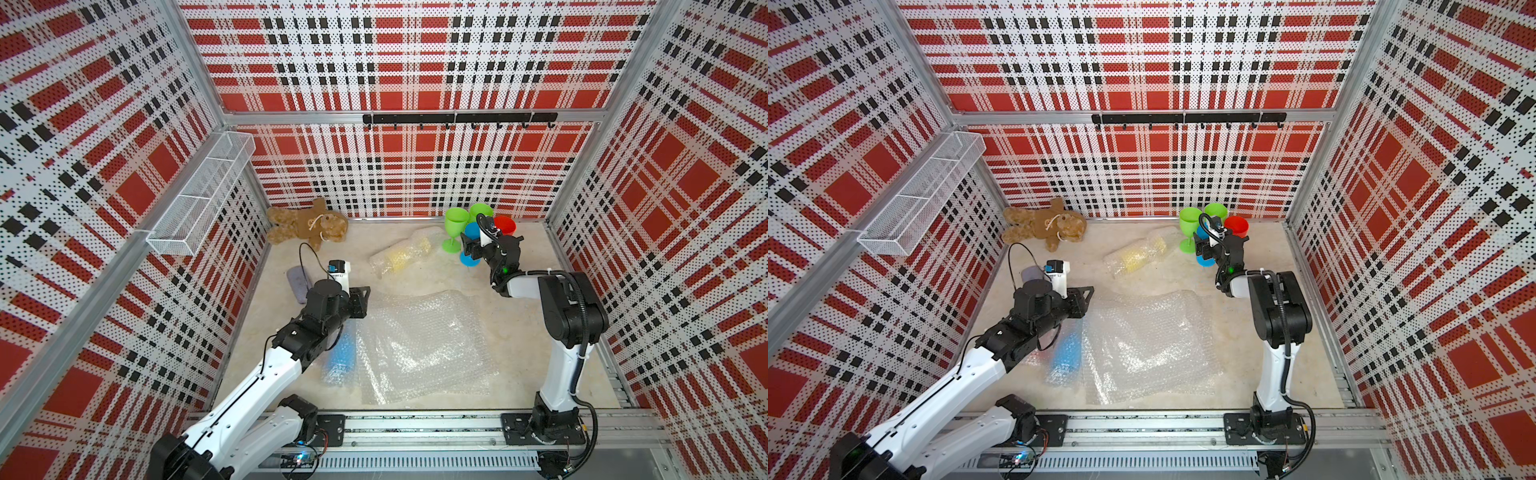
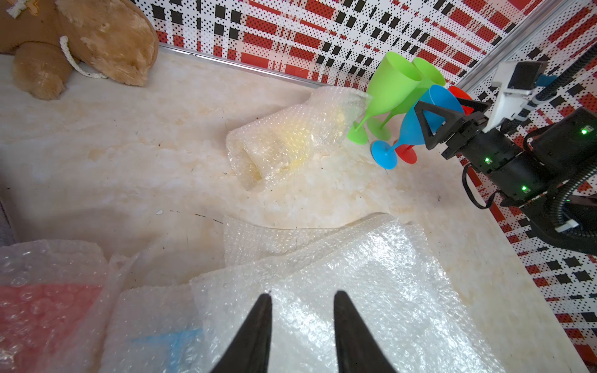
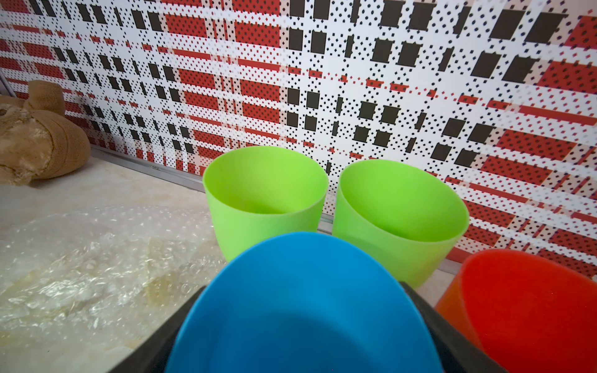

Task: Unpack wine glasses from bubble wrap
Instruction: Place the wine glass at the center of the board.

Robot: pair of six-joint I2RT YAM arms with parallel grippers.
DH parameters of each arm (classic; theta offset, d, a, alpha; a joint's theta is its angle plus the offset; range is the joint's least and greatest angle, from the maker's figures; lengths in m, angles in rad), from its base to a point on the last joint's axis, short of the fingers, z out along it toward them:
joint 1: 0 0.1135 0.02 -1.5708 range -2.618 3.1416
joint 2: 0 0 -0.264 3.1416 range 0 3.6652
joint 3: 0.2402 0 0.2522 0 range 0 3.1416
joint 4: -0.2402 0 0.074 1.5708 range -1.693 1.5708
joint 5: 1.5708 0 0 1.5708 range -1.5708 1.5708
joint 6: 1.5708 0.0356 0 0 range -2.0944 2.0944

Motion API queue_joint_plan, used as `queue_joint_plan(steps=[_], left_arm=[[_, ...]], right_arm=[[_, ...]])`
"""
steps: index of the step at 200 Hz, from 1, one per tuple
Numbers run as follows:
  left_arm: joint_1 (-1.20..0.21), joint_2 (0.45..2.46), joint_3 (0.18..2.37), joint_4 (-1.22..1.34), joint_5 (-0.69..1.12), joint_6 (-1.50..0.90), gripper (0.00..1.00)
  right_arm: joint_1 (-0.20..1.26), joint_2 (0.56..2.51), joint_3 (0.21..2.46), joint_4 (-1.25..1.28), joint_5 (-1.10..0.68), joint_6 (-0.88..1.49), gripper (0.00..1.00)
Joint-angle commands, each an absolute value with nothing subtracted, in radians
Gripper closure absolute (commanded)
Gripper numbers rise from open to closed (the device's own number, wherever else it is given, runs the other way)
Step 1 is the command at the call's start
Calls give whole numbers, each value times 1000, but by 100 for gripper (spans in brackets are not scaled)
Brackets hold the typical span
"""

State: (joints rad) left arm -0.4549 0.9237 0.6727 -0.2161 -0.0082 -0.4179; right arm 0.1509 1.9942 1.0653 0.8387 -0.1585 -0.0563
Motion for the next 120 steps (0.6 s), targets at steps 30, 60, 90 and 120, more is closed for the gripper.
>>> queue_joint_plan(steps=[30,60,90,120], left_arm=[[-456,927,667,-201,-24,-416,62],[-461,925,669,-203,-33,-416,62],[-476,923,672,-209,-57,-411,62],[-480,917,676,-220,-79,-408,61]], right_arm=[[131,1944,1084,817,-190,-67,1],[125,1942,1109,790,-212,-55,0],[123,1932,1120,775,-224,-43,0],[123,1866,1114,753,-206,-71,0]])
